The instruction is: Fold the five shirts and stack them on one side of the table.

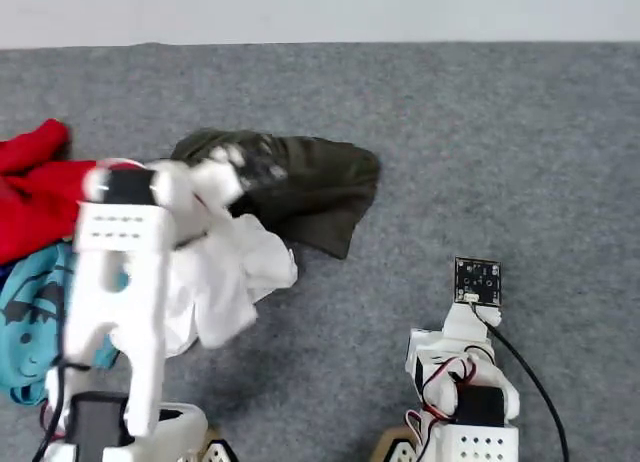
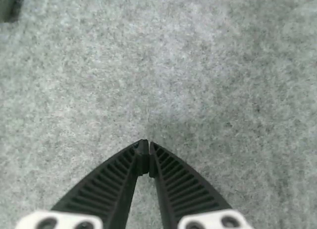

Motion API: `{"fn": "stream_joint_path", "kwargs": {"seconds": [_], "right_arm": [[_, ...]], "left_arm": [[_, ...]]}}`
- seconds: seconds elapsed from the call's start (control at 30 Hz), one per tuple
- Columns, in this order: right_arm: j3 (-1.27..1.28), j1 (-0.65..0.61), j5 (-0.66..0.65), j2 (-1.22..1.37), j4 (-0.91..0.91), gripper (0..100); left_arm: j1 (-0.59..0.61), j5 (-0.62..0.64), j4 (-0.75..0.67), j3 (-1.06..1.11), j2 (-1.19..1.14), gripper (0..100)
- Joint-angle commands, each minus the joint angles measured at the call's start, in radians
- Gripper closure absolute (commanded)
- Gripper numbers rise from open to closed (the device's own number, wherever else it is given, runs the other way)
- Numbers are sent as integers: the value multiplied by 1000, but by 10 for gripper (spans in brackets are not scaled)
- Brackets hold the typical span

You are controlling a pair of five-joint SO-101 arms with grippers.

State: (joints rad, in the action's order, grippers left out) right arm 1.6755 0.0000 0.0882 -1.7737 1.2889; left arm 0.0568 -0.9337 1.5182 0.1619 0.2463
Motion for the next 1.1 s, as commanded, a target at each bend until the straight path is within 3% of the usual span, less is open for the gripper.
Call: {"fn": "stream_joint_path", "kwargs": {"seconds": [0.0, 0.23, 0.5, 0.7, 0.9, 0.97, 1.07], "right_arm": [[9, 2, -8, -15, 4, 989], [9, 2, -8, -15, 4, 989], [9, 2, -8, -15, 4, 989], [9, 2, -8, -15, 4, 989], [9, 2, -8, -15, 4, 989], [9, 2, -8, -15, 4, 989], [9, 2, -8, -15, 4, 989]], "left_arm": [[89, 6, 94, -309, 103, 995], [201, 12, -28, -570, 245, 995], [442, 26, -362, -530, 284, 995], [563, 21, -667, -222, 282, 995], [580, -120, -1181, 216, 282, 991], [580, -176, -1356, 349, 282, 946], [583, -216, -1567, 515, 285, 793]]}}
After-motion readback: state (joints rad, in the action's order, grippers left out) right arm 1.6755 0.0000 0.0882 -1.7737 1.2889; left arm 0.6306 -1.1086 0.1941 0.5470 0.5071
